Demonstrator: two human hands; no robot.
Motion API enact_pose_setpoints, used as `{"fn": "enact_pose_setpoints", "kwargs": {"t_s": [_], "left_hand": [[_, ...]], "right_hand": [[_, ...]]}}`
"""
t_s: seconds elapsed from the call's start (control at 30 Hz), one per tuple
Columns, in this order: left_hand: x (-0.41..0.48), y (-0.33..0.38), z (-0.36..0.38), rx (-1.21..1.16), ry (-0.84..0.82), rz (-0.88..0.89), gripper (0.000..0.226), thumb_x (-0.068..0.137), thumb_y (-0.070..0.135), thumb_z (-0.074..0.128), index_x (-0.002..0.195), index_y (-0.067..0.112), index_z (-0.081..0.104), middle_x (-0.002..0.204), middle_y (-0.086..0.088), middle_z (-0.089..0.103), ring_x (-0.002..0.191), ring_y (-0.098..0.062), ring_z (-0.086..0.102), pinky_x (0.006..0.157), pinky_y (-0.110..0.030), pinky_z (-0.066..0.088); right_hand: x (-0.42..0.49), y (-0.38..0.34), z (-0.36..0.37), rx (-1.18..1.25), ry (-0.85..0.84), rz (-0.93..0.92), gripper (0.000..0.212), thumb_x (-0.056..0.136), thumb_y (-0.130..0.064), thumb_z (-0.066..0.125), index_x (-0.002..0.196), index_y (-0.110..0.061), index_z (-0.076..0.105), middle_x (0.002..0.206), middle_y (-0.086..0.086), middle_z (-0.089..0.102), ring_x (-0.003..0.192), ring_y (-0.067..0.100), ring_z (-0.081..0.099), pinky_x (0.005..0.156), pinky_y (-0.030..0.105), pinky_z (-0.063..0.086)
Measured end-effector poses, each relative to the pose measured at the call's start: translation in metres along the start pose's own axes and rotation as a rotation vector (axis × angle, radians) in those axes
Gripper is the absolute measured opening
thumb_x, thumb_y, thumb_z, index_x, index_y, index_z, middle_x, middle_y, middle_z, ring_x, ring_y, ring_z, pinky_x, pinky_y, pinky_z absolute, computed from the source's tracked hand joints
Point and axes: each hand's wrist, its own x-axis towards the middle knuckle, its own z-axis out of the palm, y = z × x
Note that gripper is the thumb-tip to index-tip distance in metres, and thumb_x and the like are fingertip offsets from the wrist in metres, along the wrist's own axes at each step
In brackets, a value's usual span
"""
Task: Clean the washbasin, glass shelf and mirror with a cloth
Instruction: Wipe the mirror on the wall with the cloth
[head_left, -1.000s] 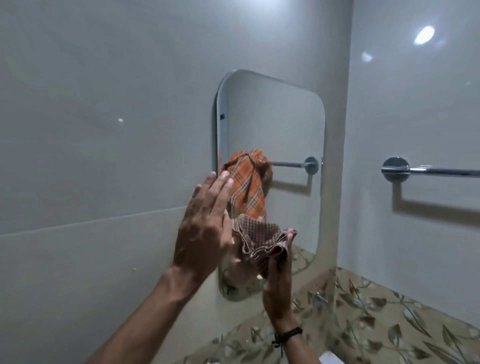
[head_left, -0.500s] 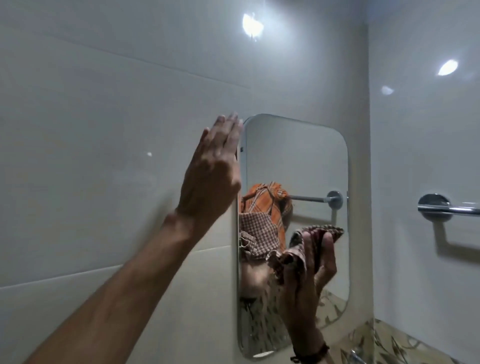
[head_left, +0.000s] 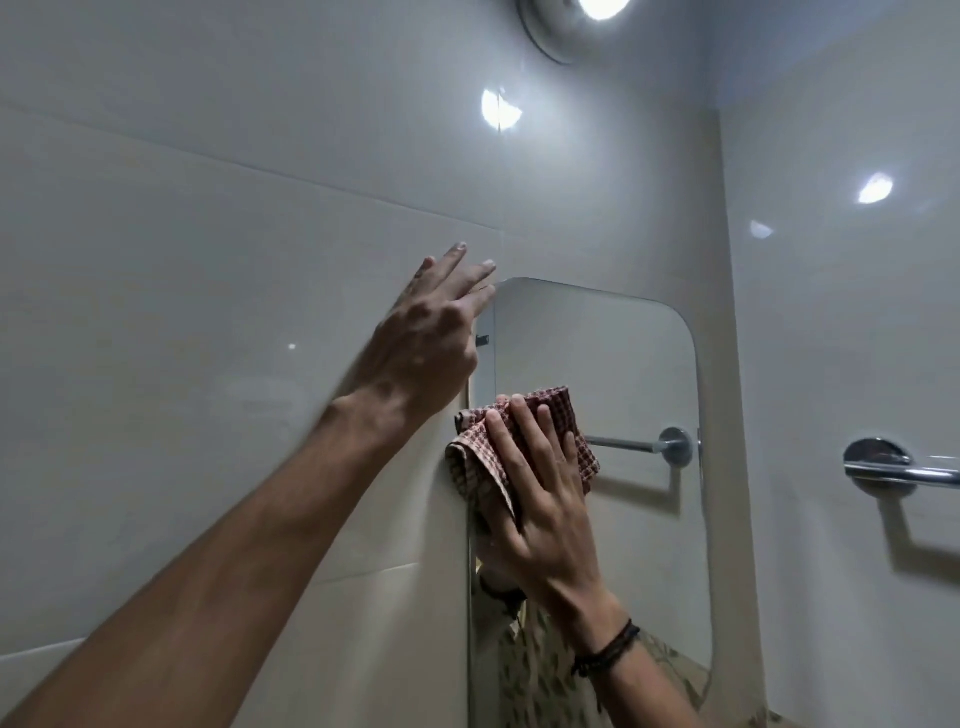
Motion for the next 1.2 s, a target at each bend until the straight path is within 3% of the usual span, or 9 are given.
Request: {"fn": "enact_pose_setpoints", "kwargs": {"t_s": [0.13, 0.23, 0.37, 0.47, 0.7, 0.8, 0.97, 1.07, 1.2], "left_hand": [[0.003, 0.0, -0.003, -0.038, -0.011, -0.017, 0.061, 0.083, -0.009, 0.038, 0.138, 0.003, 0.059, 0.159, -0.005, 0.041, 0.155, -0.021, 0.017, 0.124, -0.028, 0.005], [0.004, 0.001, -0.004, -0.06, 0.006, -0.013, 0.064, 0.087, 0.015, 0.023, 0.137, 0.004, 0.06, 0.159, -0.004, 0.041, 0.155, -0.02, 0.017, 0.123, -0.026, 0.005], [0.004, 0.001, 0.0, -0.074, 0.023, -0.055, 0.055, 0.088, -0.008, 0.038, 0.136, 0.006, 0.062, 0.159, -0.002, 0.042, 0.155, -0.018, 0.015, 0.12, -0.019, 0.0], [0.003, 0.001, 0.003, -0.054, 0.045, -0.051, 0.053, 0.087, -0.009, 0.042, 0.134, 0.004, 0.064, 0.157, -0.003, 0.045, 0.155, -0.019, 0.019, 0.122, -0.024, 0.005], [0.002, 0.003, 0.005, -0.018, 0.067, -0.046, 0.051, 0.087, 0.001, 0.041, 0.131, 0.005, 0.066, 0.153, -0.004, 0.05, 0.154, -0.02, 0.022, 0.122, -0.022, 0.004], [0.0, 0.01, 0.004, 0.006, 0.092, -0.065, 0.052, 0.084, 0.005, 0.042, 0.129, 0.004, 0.066, 0.149, -0.006, 0.054, 0.152, -0.023, 0.029, 0.124, -0.029, 0.011], [0.0, 0.008, 0.004, -0.001, 0.101, -0.073, 0.047, 0.086, 0.002, 0.043, 0.125, 0.002, 0.069, 0.147, -0.007, 0.056, 0.151, -0.022, 0.03, 0.123, -0.023, 0.009], [0.001, 0.007, 0.005, -0.03, 0.119, -0.081, 0.045, 0.088, 0.005, 0.042, 0.122, 0.001, 0.071, 0.145, -0.007, 0.058, 0.15, -0.022, 0.032, 0.121, -0.018, 0.006], [0.0, 0.008, 0.006, -0.025, 0.122, -0.083, 0.042, 0.092, 0.009, 0.044, 0.123, 0.003, 0.071, 0.144, -0.006, 0.059, 0.15, -0.02, 0.033, 0.118, -0.01, 0.0]], "right_hand": [[0.032, 0.013, -0.001, -0.049, -0.014, -0.021, 0.059, 0.101, -0.042, 0.034, 0.157, -0.026, 0.026, 0.167, -0.002, 0.014, 0.155, 0.019, 0.007, 0.122, 0.057, 0.016], [0.07, 0.027, -0.008, -0.054, -0.022, -0.01, 0.059, 0.102, -0.045, 0.03, 0.158, -0.03, 0.02, 0.168, -0.006, 0.008, 0.155, 0.014, 0.001, 0.125, 0.051, 0.007], [0.099, 0.03, -0.014, 0.005, -0.025, 0.12, 0.06, 0.101, -0.048, 0.023, 0.159, -0.036, 0.014, 0.167, -0.016, -0.001, 0.152, 0.003, -0.011, 0.124, 0.051, -0.002], [0.074, 0.013, -0.008, 0.062, -0.013, 0.203, 0.06, 0.1, -0.048, 0.023, 0.158, -0.04, 0.008, 0.165, -0.021, -0.009, 0.151, 0.002, -0.016, 0.124, 0.048, -0.01], [0.097, 0.036, -0.011, 0.008, 0.015, 0.115, 0.059, 0.1, -0.042, 0.03, 0.157, -0.042, 0.014, 0.166, -0.018, 0.001, 0.153, 0.004, -0.007, 0.125, 0.05, -0.001], [0.124, 0.06, -0.021, 0.053, 0.067, 0.227, 0.057, 0.101, -0.045, 0.028, 0.156, -0.043, 0.014, 0.166, -0.018, 0.001, 0.153, 0.005, -0.006, 0.124, 0.05, -0.007], [0.112, 0.066, -0.028, 0.173, 0.15, 0.53, 0.055, 0.095, -0.045, 0.031, 0.135, -0.058, -0.003, 0.168, -0.01, 0.005, 0.154, 0.009, -0.003, 0.124, 0.051, -0.004], [0.098, 0.05, -0.018, 0.129, 0.124, 0.399, 0.057, 0.097, -0.05, 0.029, 0.145, -0.056, -0.002, 0.168, -0.01, 0.0, 0.154, 0.011, -0.007, 0.123, 0.056, -0.008], [0.106, 0.031, -0.01, 0.06, 0.072, 0.23, 0.06, 0.1, -0.056, 0.026, 0.156, -0.046, 0.01, 0.167, -0.014, -0.003, 0.154, 0.011, -0.01, 0.12, 0.051, -0.012]]}}
